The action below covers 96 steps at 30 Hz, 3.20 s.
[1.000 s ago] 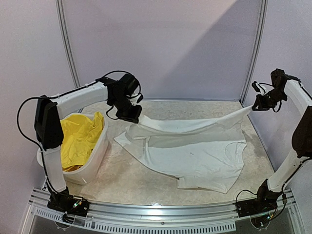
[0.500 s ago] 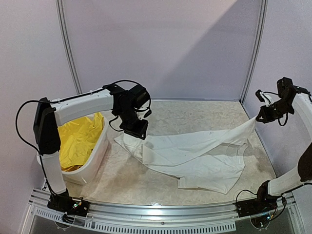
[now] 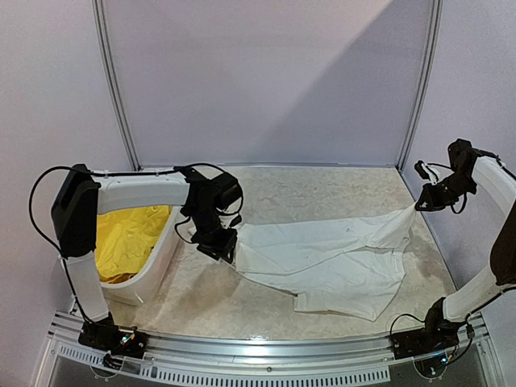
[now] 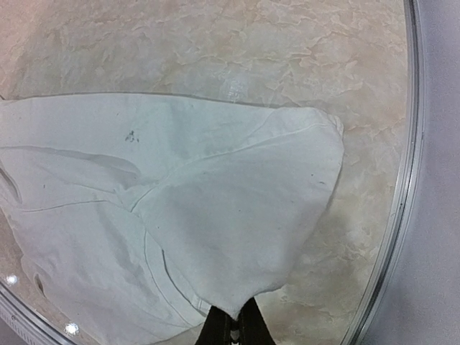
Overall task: Fold and stack the mixed laundry pile
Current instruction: Adjust the flattened T-shirt at the center of the board, then pick up the flattened T-shirt from the center of the board, then flatten out the flattened T-shirt at the center of the board.
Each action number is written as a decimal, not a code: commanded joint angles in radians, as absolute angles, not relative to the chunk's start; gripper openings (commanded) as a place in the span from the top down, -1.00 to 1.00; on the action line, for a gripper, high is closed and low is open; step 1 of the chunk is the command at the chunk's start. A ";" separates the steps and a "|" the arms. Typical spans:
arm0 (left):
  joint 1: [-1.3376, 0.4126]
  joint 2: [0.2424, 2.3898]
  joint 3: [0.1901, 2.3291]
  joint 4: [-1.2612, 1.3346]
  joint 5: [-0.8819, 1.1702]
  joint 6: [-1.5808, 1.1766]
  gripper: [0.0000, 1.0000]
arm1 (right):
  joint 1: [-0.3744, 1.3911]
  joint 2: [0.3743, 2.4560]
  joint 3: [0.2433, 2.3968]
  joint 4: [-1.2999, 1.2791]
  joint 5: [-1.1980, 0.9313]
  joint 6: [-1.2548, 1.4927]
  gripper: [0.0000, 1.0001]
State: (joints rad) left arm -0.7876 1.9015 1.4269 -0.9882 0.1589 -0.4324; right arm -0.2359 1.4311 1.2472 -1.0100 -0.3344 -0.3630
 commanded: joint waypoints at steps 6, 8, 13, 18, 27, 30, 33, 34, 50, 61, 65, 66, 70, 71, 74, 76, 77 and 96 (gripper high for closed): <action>-0.830 1.884 1.304 -0.723 0.159 -0.513 0.13 | -0.239 1.443 1.220 -0.981 -0.362 -0.354 1.00; -0.831 1.910 1.302 -0.702 0.175 -0.514 0.15 | -0.239 1.441 1.220 -0.983 -0.358 -0.357 1.00; -0.837 1.929 1.288 -0.657 0.178 -0.522 0.24 | -0.239 1.434 1.216 -0.982 -0.354 -0.362 1.00; -0.838 1.950 1.290 -0.664 0.177 -0.524 0.26 | -0.238 1.440 1.216 -0.981 -0.360 -0.362 1.00; -0.864 1.930 1.284 -0.693 0.193 -0.537 0.32 | -0.238 1.439 1.214 -0.980 -0.359 -0.365 1.00; -0.875 1.912 1.281 -0.707 0.183 -0.544 0.26 | -0.239 1.439 1.209 -0.977 -0.363 -0.365 1.00; -0.880 1.925 1.283 -0.707 0.180 -0.550 0.24 | -0.239 1.440 1.207 -0.975 -0.368 -0.365 1.00; -0.882 1.932 1.284 -0.706 0.178 -0.550 0.25 | -0.238 1.440 1.207 -0.975 -0.368 -0.365 1.00; -0.885 1.966 1.440 -0.817 0.124 -0.480 1.00 | -0.238 1.421 1.227 -0.973 -0.348 -0.360 1.00; -0.770 1.912 1.954 -1.088 -0.082 -0.331 1.00 | -0.319 1.555 1.770 -1.032 -0.327 -0.286 1.00; -0.723 1.928 2.179 -1.093 -0.113 -0.305 1.00 | -0.319 1.684 2.062 -1.092 -0.352 -0.245 1.00; -0.715 1.946 2.255 -1.115 -0.129 -0.295 1.00 | -0.319 1.713 2.153 -1.098 -0.351 -0.231 1.00; -0.685 2.007 2.514 -1.192 -0.174 -0.273 1.00 | -0.319 1.789 2.348 -1.077 -0.287 -0.189 1.00; -0.679 2.007 2.548 -1.196 -0.182 -0.270 1.00 | -0.319 1.794 2.371 -1.063 -0.276 -0.180 1.00; -0.666 1.958 2.557 -1.159 -0.207 -0.254 1.00 | -0.319 1.779 2.384 -1.011 -0.275 -0.166 1.00; -0.664 1.914 2.539 -1.127 -0.197 -0.232 1.00 | -0.319 1.757 2.384 -0.987 -0.284 -0.171 1.00; -0.664 1.893 2.530 -1.113 -0.185 -0.224 1.00 | -0.319 1.746 2.383 -0.977 -0.284 -0.174 1.00; -0.935 1.553 2.514 -1.057 -0.424 -0.005 1.00 | -0.319 1.273 2.231 -0.873 -0.261 -0.198 1.00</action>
